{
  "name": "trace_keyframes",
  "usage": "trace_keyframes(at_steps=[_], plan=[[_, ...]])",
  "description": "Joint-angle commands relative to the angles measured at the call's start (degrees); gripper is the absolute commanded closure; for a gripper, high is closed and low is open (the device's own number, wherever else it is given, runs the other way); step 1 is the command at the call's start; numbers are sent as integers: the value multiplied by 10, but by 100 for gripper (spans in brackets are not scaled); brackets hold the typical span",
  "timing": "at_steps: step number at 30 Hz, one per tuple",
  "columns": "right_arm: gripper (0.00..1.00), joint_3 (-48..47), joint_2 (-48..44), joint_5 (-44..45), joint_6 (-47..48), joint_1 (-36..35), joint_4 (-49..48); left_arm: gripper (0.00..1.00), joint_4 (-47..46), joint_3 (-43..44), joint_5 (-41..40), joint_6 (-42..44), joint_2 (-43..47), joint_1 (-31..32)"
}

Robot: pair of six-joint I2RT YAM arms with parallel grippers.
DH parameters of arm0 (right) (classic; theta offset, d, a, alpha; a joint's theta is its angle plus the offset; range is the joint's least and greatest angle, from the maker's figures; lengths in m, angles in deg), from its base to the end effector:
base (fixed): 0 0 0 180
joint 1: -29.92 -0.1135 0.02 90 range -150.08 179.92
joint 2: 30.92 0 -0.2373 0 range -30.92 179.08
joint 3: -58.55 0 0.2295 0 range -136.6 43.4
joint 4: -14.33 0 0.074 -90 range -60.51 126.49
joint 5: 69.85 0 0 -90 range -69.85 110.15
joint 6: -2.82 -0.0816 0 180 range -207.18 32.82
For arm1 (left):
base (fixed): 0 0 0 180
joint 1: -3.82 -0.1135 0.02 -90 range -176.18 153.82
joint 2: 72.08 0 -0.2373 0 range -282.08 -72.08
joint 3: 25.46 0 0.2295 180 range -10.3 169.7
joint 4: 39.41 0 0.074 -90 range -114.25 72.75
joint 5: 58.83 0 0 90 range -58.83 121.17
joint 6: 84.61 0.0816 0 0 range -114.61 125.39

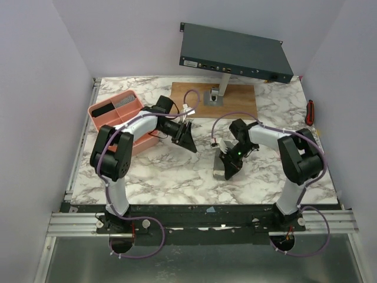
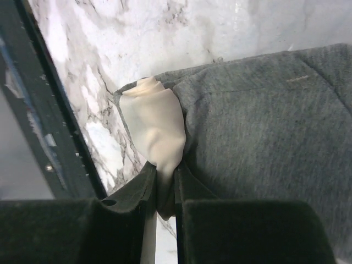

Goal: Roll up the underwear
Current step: Roll the underwear to the center of the board.

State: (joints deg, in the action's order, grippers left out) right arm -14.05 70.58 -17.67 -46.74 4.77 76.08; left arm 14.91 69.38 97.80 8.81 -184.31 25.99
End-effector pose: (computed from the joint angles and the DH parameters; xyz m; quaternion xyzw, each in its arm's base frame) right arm 0.2201 0.1586 0.0967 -0.5108 0.7962 0.3219 0.0378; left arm 0.3071 -0.2060 0.1636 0.2678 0.7852 -0.5567 0.0427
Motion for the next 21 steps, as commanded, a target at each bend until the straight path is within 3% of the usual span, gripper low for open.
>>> trace_keyframes(at_steps=[1,6,10,21], plan=[[99,-52,99,-46,72,16,82,39,-87,-86,-43,35,91,5],[97,-114,188,-60,105,24,134,40,-147,-160,-109,75,176,31],[96,-148,233,-62,123,30,161,39,-178,-178,-192,98,209,88],[96,-182,298,-51,160,35,211,38,-235,-142,-338,131,147,249]])
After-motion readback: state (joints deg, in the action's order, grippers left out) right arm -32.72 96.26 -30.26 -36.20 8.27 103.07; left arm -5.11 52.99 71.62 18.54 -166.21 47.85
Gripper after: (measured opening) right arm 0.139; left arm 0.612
